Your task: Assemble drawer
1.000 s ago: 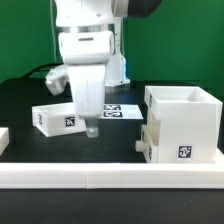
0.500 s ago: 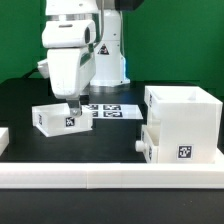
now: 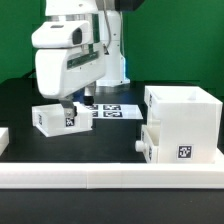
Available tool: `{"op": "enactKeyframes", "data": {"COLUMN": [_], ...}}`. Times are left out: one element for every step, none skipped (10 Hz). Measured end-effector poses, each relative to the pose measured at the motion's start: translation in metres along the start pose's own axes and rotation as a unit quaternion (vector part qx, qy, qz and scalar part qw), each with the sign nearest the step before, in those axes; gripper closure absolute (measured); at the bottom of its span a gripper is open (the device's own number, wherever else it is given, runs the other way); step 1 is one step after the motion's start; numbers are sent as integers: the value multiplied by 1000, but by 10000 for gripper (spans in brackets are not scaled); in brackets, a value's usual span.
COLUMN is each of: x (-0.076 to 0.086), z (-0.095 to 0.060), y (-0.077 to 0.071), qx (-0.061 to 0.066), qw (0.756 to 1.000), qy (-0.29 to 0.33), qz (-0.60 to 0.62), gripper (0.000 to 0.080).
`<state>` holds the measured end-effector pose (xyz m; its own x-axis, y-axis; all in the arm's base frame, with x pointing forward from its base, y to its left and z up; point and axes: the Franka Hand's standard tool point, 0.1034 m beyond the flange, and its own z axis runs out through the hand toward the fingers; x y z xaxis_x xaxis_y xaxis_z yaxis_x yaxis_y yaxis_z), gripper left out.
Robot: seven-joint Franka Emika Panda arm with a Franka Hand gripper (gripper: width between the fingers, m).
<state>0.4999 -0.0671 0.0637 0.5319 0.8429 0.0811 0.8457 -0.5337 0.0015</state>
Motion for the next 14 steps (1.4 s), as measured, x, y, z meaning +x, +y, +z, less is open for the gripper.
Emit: {"op": "enactKeyframes", "data": {"x": [-5,-9,-14,-19,-25,-27,-26,-26,-27,-28,-35,-45,-52,-58], "z": [1,1,2,4,5,5,6,6,6,6,5,6,9,11], "y": [-10,-18,-25,-33,-37,-39,-39,-39,-39,-40,-45,-55,-62,-67], "qx": [2,4,3,2,5,6,6,6,7,6,-5,-9,-9,-10], "qw": [999,996,992,987,986,984,985,985,984,984,983,982,981,982], "qy": [-2,-5,-5,-6,-8,-9,-9,-9,-9,-9,-6,-8,-10,-10], "qz": [47,86,126,158,168,176,175,175,175,177,185,190,192,186], "gripper": [150,150,150,150,150,150,150,150,150,150,150,150,150,150]}}
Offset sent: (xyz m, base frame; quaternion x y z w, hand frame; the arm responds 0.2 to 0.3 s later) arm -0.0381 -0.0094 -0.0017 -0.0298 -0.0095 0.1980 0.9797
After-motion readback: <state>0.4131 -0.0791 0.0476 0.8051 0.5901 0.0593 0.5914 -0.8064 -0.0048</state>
